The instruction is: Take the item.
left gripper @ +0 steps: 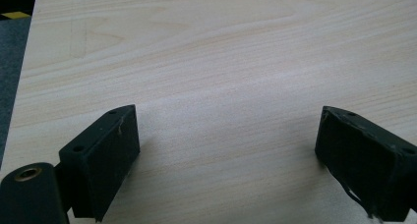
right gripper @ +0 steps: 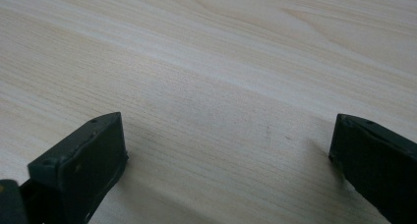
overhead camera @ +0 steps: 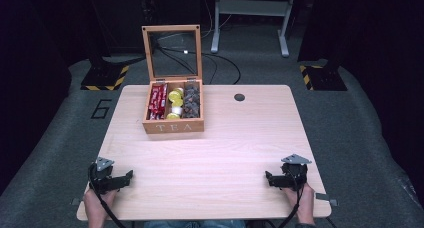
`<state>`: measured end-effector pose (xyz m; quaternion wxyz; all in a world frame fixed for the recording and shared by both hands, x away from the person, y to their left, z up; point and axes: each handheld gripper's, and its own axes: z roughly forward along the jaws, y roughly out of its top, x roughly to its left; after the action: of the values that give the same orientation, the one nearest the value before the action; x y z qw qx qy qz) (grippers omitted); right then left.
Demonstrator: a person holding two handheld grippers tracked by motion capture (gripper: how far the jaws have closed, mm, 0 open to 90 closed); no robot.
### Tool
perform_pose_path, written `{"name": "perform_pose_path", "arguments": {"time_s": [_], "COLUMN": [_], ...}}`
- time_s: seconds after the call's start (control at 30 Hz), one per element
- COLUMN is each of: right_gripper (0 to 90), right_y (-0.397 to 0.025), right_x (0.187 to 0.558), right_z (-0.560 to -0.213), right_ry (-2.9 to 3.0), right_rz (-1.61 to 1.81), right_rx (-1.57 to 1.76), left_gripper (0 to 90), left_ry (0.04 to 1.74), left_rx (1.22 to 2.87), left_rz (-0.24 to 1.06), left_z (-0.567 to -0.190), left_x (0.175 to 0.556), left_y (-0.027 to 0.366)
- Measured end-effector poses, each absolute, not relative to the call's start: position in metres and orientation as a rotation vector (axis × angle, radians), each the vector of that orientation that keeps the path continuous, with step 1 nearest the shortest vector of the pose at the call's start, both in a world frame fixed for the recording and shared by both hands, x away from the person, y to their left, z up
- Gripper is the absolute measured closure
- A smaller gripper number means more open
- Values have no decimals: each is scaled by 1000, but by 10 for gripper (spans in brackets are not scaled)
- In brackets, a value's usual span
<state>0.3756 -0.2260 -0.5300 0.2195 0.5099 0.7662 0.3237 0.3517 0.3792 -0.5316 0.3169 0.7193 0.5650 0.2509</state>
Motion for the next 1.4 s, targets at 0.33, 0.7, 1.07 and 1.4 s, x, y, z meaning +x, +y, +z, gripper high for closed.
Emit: {"name": "perform_pose_path", "arguments": {"time_s": [0.33,0.7,1.07,1.4], "right_gripper": [0,0,0,0], "right_y": [-224,-224,-224,-224], "right_x": [376,377,377,377], "right_z": [-530,-530,-530,-530], "right_ry": [2113,2120,2119,2118], "right_rz": [895,897,897,897], "right_rx": [1415,1418,1418,1419], "left_gripper": [93,95,77,84], "left_ry": [1486,1501,1464,1400], "left_rx": [1897,1885,1909,1906], "left_rz": [650,655,583,590], "left_z": [-531,-531,-518,-495], "left_x": [352,352,361,373], "left_y": [380,379,376,367]}}
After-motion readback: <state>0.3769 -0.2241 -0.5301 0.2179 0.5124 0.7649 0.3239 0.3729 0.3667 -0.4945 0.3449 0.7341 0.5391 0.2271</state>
